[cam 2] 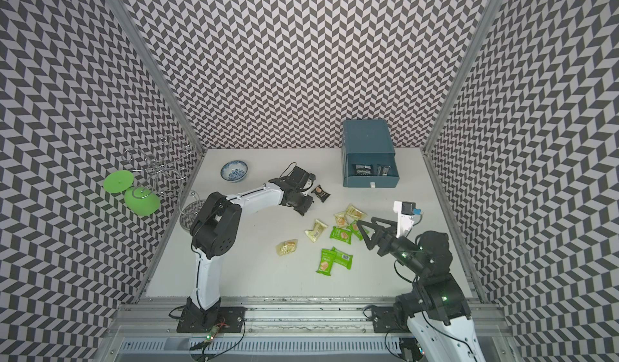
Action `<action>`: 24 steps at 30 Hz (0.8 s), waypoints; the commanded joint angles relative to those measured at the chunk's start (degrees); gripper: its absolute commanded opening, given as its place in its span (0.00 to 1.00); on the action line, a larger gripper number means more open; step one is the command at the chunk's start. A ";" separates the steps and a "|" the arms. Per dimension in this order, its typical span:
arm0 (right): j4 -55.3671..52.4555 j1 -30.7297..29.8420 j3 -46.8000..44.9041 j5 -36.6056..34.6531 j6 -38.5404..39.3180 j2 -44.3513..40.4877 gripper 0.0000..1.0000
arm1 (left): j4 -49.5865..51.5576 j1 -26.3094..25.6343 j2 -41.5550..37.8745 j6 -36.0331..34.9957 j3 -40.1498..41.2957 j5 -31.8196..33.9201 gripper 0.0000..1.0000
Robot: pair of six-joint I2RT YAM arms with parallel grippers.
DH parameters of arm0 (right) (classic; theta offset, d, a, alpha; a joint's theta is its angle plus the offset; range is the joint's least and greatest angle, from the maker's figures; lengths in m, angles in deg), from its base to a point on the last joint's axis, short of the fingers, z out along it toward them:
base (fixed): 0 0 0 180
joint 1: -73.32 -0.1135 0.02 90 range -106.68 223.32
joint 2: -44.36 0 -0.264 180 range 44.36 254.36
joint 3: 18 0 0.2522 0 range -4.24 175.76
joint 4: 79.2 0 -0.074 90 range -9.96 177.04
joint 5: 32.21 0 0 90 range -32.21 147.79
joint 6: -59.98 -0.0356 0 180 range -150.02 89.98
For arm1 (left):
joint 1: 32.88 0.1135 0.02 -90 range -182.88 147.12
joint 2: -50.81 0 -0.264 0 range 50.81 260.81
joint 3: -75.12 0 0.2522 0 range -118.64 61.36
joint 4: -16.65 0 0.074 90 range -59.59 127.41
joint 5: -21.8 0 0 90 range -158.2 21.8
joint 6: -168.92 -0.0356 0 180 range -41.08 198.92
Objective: Place the cookies into the drawer by color
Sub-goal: Pick up the cookie at the center of the board, then place the cookie in the drawer.
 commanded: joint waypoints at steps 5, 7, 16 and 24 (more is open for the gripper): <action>-0.60 0.14 -1.64 -3.18 -1.07 -2.76 0.82 | 4.39 -0.89 -7.93 1.01 -3.51 -1.70 0.39; -1.22 0.13 -2.30 -3.67 -1.10 -3.59 0.85 | 5.48 -1.36 -9.61 0.88 -5.45 -1.70 0.39; -3.55 0.16 -6.34 -4.77 -1.53 -6.39 0.95 | 7.88 -3.44 -13.73 1.50 -16.63 -3.38 0.39; -3.30 0.11 -8.94 -6.15 -2.57 -8.44 1.00 | 3.76 -4.85 -13.75 3.87 -24.04 -10.17 0.40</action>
